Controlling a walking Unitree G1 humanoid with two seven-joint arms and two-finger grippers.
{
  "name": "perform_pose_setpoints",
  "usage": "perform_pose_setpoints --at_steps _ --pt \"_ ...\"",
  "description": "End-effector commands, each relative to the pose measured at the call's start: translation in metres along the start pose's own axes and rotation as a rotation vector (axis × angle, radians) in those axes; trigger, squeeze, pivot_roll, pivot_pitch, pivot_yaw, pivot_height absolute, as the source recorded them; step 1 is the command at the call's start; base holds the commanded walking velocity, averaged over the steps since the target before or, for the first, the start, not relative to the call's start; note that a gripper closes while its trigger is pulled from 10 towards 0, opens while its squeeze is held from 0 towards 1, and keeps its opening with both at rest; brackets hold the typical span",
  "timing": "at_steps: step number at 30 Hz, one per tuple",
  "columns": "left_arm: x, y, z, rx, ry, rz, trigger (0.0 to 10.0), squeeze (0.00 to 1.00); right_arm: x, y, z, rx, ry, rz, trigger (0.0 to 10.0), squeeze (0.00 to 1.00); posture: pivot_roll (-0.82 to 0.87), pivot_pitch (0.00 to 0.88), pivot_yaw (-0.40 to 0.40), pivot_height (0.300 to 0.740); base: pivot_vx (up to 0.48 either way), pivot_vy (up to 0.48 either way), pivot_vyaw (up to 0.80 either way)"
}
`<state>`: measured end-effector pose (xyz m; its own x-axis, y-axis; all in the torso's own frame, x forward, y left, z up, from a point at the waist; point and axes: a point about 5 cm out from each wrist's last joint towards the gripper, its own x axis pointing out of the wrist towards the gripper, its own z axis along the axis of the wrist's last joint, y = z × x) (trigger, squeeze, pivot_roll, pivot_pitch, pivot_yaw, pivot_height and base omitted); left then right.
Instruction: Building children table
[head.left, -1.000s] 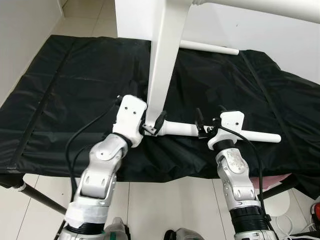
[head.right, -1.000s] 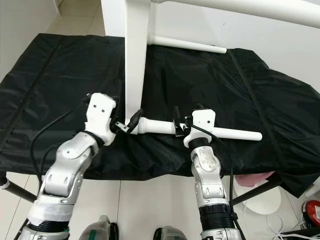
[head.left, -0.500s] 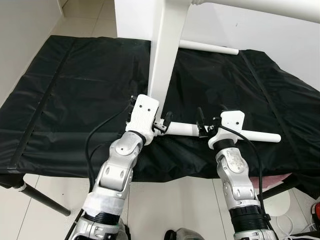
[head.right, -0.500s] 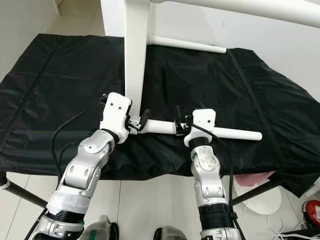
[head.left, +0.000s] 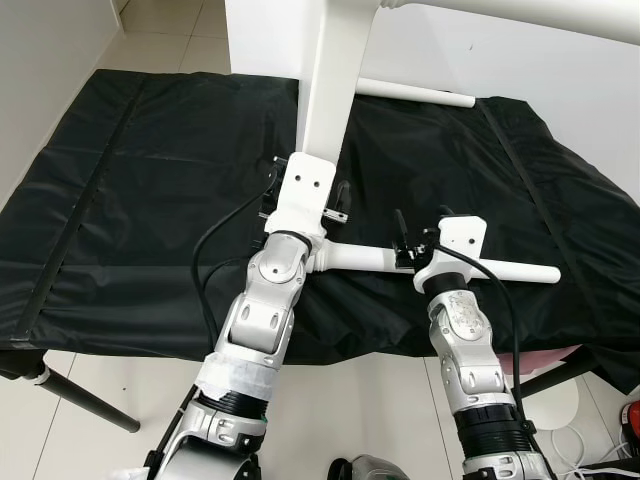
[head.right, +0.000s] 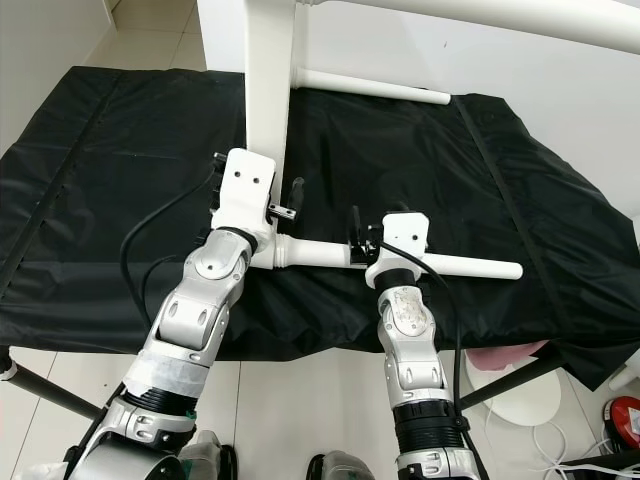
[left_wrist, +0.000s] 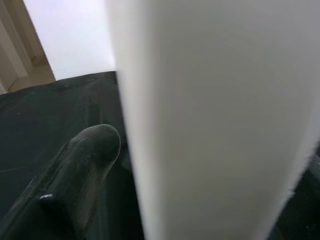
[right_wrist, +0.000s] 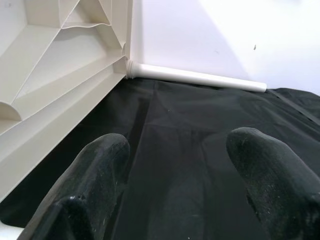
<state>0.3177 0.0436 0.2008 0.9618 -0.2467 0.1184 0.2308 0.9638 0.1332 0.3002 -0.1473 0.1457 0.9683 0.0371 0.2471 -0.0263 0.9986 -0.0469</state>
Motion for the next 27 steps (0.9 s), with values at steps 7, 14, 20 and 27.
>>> perform_pose_setpoints --at_steps 7,14,20,27 --pt "0.001 -0.001 0.018 0.043 -0.092 0.226 10.0 0.0 0.003 -0.001 0.002 -0.011 0.002 -0.036 10.0 0.0 -0.01 0.059 -0.03 0.74 0.0 0.0 0.0" --pt "0.006 0.001 0.026 0.041 -0.118 0.255 10.0 0.0 0.0 -0.001 0.002 -0.015 0.005 -0.047 10.0 0.0 -0.05 0.066 -0.021 0.74 0.0 0.0 0.0" --pt "0.009 0.001 0.027 0.043 -0.12 0.27 10.0 0.0 -0.002 -0.005 0.004 -0.027 0.002 -0.072 10.0 0.0 -0.09 0.07 -0.013 0.74 0.0 0.0 0.0" --pt "0.01 0.006 0.025 0.062 -0.125 0.304 10.0 0.0 -0.003 -0.008 0.004 -0.033 0.001 -0.089 10.0 0.0 -0.11 0.069 -0.01 0.74 0.0 0.0 0.0"
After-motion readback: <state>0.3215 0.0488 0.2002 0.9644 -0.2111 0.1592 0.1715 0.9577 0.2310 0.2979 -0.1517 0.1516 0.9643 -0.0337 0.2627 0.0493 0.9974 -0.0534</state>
